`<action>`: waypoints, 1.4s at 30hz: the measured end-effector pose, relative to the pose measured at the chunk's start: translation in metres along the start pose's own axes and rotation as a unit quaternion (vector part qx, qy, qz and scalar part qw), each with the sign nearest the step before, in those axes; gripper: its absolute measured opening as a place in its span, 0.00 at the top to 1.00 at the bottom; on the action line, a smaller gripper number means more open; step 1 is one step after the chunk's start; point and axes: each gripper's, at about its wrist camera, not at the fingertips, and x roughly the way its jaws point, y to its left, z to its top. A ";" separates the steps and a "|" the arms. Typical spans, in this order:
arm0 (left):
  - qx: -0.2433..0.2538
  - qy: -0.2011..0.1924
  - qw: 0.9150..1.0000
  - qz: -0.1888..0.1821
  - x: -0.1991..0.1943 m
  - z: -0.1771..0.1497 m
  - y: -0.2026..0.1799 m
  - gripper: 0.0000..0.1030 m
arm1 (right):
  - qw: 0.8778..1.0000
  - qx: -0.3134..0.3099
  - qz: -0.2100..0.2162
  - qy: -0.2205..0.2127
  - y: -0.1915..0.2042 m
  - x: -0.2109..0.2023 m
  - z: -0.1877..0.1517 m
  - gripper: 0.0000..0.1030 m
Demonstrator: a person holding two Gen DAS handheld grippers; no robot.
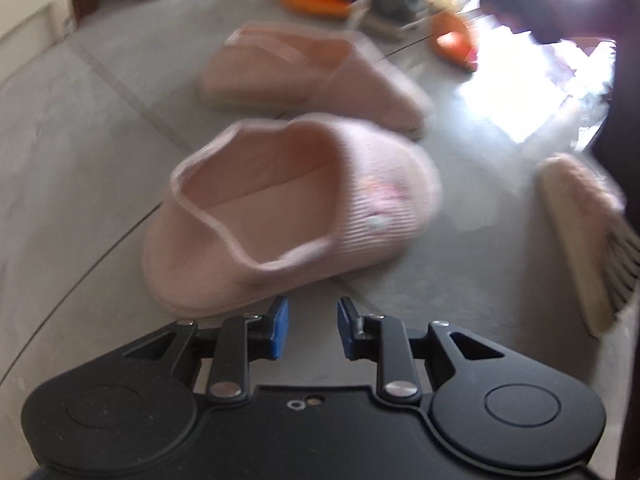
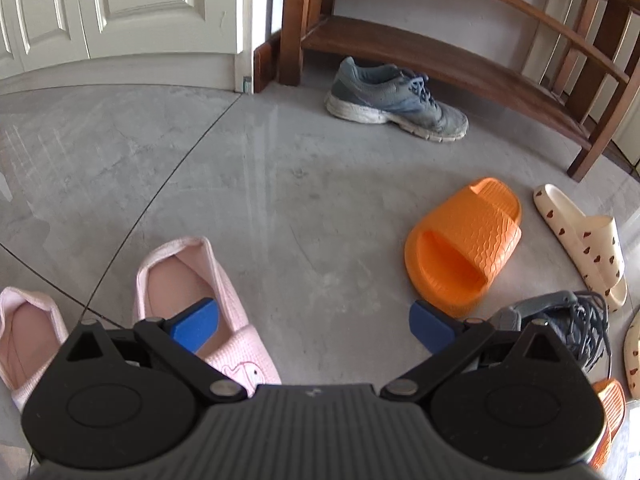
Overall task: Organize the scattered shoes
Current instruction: 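Carry the slipper beside the first pink slipper and open the left gripper, then move the left gripper to the grey sneaker and grasp its heel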
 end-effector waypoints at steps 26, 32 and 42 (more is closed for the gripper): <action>0.001 -0.084 0.991 0.099 0.000 0.051 -0.012 0.75 | 0.996 -0.014 0.016 0.083 -0.023 0.020 -0.052 0.00; -0.009 -0.133 0.986 0.097 -0.015 0.066 -0.007 0.75 | 0.987 -0.100 0.087 0.087 0.030 0.017 -0.069 0.00; -0.017 -0.192 0.977 0.090 -0.034 0.089 -0.013 0.63 | 0.962 -0.091 0.242 0.084 0.075 0.025 -0.069 0.00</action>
